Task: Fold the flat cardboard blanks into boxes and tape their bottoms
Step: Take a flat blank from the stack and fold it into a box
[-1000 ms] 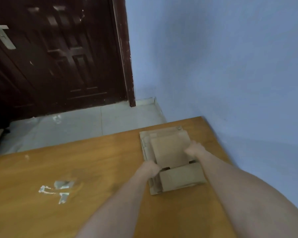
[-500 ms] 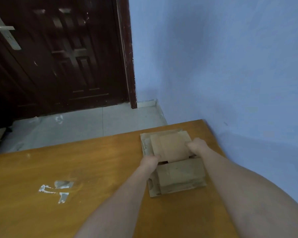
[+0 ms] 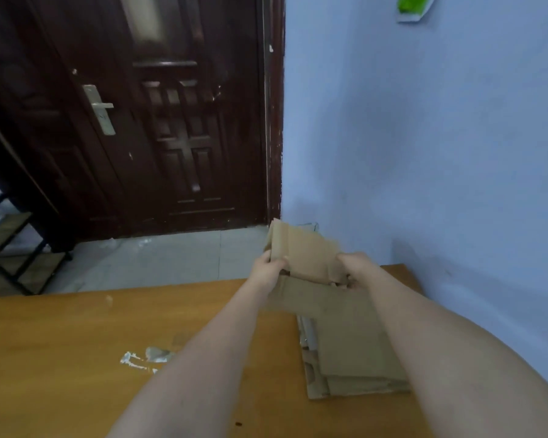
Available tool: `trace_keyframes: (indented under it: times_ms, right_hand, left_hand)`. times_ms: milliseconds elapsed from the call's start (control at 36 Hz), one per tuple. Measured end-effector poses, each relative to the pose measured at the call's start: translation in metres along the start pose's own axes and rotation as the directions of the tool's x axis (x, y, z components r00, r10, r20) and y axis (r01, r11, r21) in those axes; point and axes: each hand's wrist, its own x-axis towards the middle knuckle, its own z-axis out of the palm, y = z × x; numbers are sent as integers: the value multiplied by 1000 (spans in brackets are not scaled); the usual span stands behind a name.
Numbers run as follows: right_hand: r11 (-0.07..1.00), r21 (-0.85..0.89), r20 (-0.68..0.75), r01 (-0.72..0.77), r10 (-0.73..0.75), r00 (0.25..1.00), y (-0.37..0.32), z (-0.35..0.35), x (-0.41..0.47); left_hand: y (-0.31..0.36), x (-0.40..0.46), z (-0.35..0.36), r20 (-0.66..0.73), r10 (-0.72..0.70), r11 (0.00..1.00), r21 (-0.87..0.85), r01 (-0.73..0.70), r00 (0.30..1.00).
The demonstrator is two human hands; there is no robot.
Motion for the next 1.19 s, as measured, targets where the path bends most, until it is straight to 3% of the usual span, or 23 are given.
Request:
trace_keyframes:
  times_ms: [83, 194, 278, 333, 417, 556, 667, 889, 1028, 1194]
  right_hand:
    - [1000, -14, 74, -9, 10, 997, -10, 20, -7]
    - [998, -52, 154, -28, 35, 987, -20, 45, -14]
    - [1000, 19, 111, 6, -8, 994, -31, 66, -16]
    - [997, 72, 78, 31, -37, 996, -39, 81, -20]
    - [995, 95, 164, 44, -59, 985, -49, 107, -41]
    - [993, 116, 290, 2, -36, 956, -49, 164, -63]
    - [993, 121, 355, -4, -40, 934, -40, 212, -77]
    - [987, -134, 306, 89, -44, 951, -23, 256, -79]
    - [962, -217, 231, 164, -112, 966, -13, 268, -85]
    - [940, -240, 170, 244, -206, 964, 0, 268, -90]
  left_hand:
    - [9, -2, -30, -3, 133, 985, 107, -132, 991]
    - [11, -2, -76, 63, 176, 924, 333, -187, 982]
    - [4, 3, -109, 32, 242, 701, 685, -198, 970]
    - [-2, 1, -126, 40, 275, 547, 815, -191, 961]
    - [-20, -2, -152, 84, 296, 386, 901, -200, 951]
    - [-55, -12, -183, 98, 249, 263, 951, -164, 964]
    - [-84, -15, -199, 114, 169, 335, 927, -166, 979]
    - [-129, -20, -220, 124, 69, 558, 818, -142, 990]
    - [-141, -21, -217, -2, 154, 724, 681, -111, 988]
    - [-150, -19, -210, -238, 325, 741, 665, -90, 915]
